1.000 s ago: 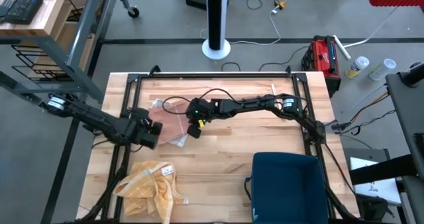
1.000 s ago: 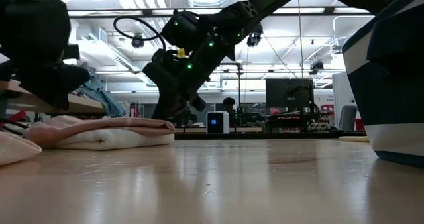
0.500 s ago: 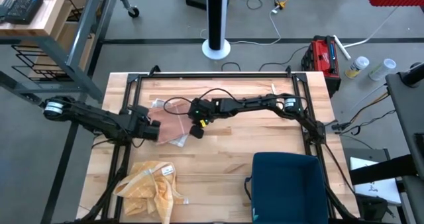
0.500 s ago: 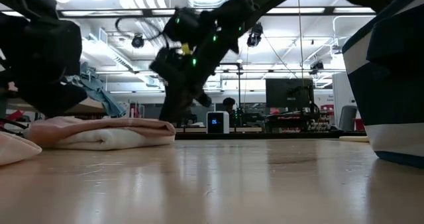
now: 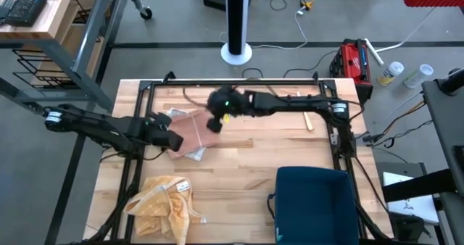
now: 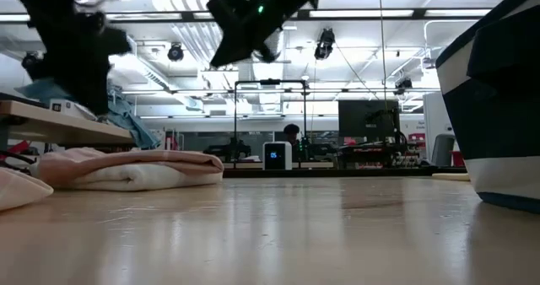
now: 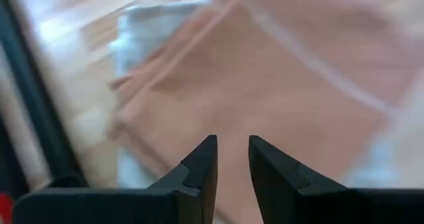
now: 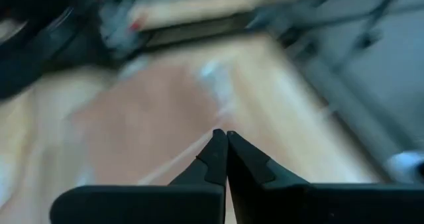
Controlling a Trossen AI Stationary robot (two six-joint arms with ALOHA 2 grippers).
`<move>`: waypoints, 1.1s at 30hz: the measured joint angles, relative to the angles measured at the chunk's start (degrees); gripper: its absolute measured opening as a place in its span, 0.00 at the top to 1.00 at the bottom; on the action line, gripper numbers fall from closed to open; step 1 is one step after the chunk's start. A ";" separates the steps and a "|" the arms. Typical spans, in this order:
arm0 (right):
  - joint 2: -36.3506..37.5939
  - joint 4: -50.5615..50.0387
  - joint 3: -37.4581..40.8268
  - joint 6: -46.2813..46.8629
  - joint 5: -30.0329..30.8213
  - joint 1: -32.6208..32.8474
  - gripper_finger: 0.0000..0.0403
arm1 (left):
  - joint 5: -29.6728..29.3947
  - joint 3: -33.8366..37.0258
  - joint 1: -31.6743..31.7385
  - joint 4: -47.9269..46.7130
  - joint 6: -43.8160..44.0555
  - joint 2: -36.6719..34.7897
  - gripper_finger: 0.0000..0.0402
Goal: Fold towel
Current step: Fold the brown towel, then stack the brown towel on top of the white towel
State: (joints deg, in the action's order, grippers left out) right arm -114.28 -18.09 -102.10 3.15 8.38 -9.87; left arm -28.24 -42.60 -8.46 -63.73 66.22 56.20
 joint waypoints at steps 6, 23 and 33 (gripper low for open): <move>2.73 4.77 -7.78 -4.40 1.72 -1.54 1.00 | -3.69 -3.94 -7.93 3.20 0.22 -0.12 0.81; 0.33 -17.56 -4.10 3.66 -12.99 -2.74 1.00 | -13.04 1.69 -15.20 8.39 -0.85 3.36 0.81; -5.67 6.60 11.60 22.51 -11.81 -2.82 1.00 | -8.23 15.08 -11.72 15.14 -0.77 4.22 0.81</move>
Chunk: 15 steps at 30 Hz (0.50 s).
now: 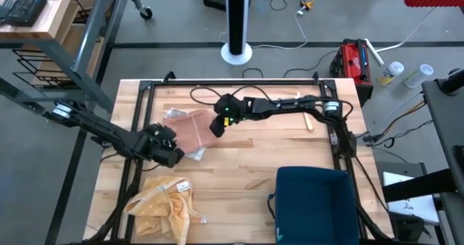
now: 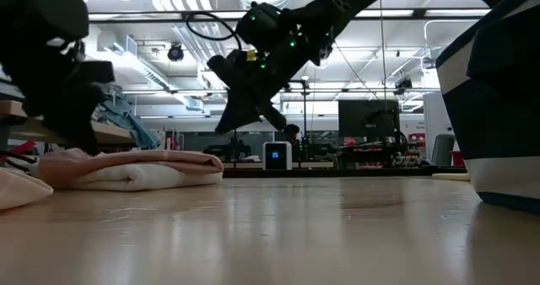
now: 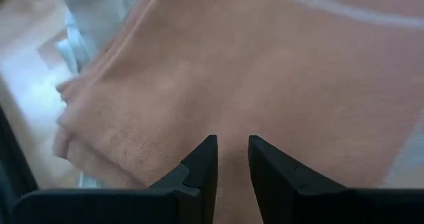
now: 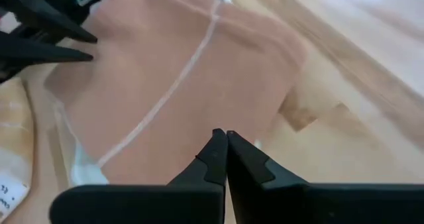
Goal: Fold towel
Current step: Stack the brown towel on top of the white towel
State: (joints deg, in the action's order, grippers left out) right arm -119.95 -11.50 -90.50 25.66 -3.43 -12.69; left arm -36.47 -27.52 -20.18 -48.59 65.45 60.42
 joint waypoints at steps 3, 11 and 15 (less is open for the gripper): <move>-2.60 -0.15 -1.67 -0.02 -1.86 -0.06 0.98 | 0.18 2.99 0.59 3.43 -0.06 -0.01 0.81; -6.80 -3.64 -8.78 0.26 3.25 -0.34 0.76 | 3.59 6.15 2.00 5.52 0.50 0.07 0.81; -8.98 -5.46 -12.20 -0.01 1.75 -0.76 0.62 | 3.57 6.14 2.02 5.39 0.50 0.14 0.81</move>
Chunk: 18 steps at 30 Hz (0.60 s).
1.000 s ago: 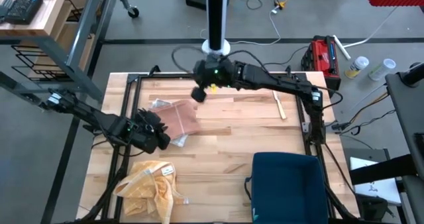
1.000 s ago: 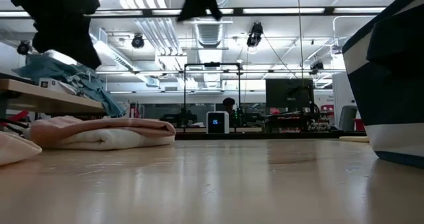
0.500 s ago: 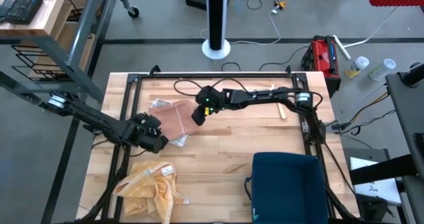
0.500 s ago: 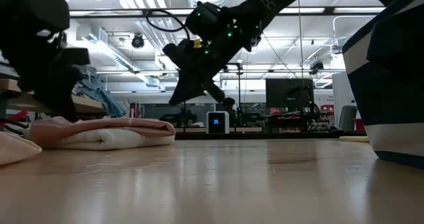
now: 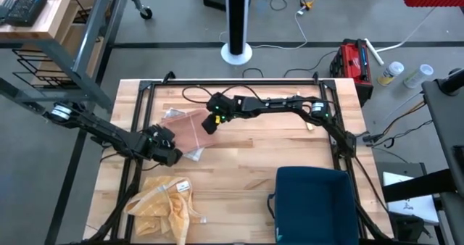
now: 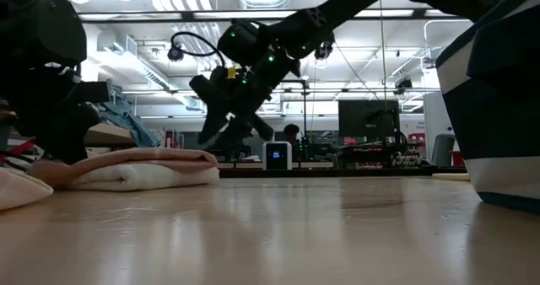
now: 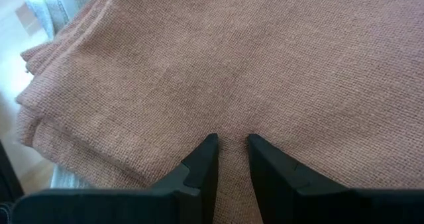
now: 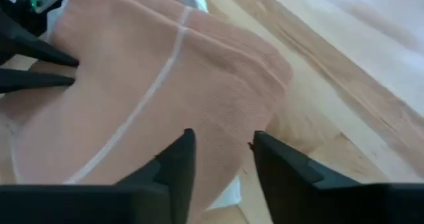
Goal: Fold towel
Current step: Stack the brown towel on top of the white towel
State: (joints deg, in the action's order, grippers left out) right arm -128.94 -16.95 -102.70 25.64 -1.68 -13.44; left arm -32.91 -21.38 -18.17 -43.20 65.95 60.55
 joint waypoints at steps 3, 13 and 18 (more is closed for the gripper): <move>-1.20 -0.99 -3.10 -2.73 1.62 -0.06 0.53 | 0.03 0.00 0.06 0.00 -0.38 0.00 0.81; -10.69 -9.89 -13.94 -2.20 -5.57 -1.50 0.34 | 0.00 0.12 0.06 0.06 -0.48 0.04 0.81; -13.00 -8.85 -15.12 -0.67 -11.54 -1.68 0.34 | -0.07 0.16 0.06 0.09 -0.50 0.11 0.81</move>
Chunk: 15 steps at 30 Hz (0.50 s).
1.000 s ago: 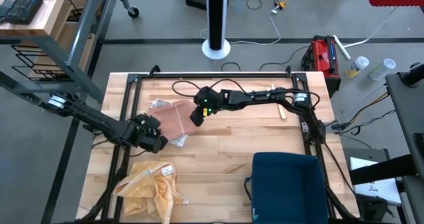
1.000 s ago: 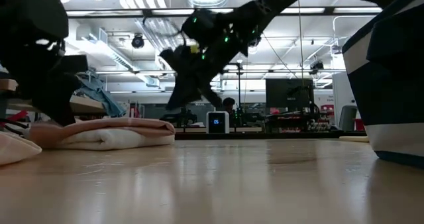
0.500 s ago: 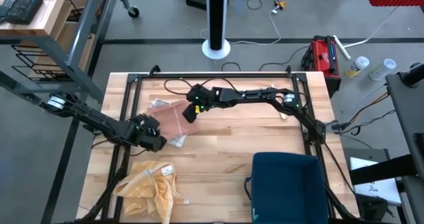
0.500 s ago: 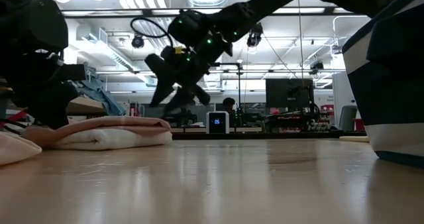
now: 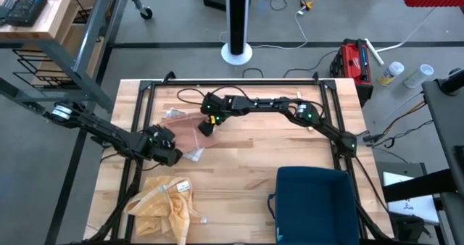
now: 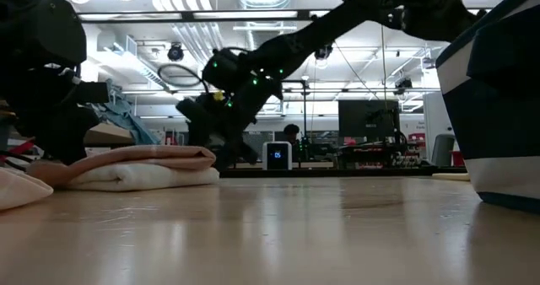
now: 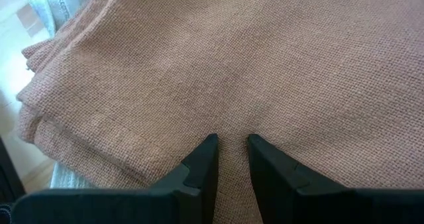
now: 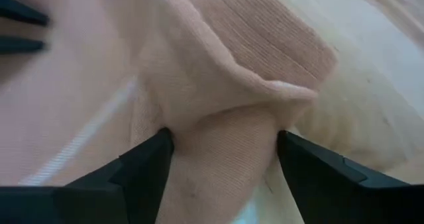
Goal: Fold towel
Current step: Stack the brown towel on top of the white towel
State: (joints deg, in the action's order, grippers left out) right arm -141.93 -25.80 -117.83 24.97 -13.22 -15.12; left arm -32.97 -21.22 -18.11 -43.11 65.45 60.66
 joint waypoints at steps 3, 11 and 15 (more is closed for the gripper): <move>0.61 0.55 -0.08 -0.36 -0.32 0.29 0.36 | -0.17 0.01 0.00 -0.08 -0.02 0.00 0.81; 2.89 -0.05 -0.06 -1.85 -0.32 0.58 0.51 | -0.34 0.28 0.00 -0.07 -0.47 0.00 0.81; 3.38 0.30 -0.06 -2.06 -0.32 0.82 0.60 | -0.50 0.52 -0.02 -0.05 -0.48 0.00 0.81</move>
State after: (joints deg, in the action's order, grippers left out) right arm -138.55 -25.50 -117.89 22.91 -13.54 -14.30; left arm -33.47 -20.70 -18.13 -43.16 64.97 60.66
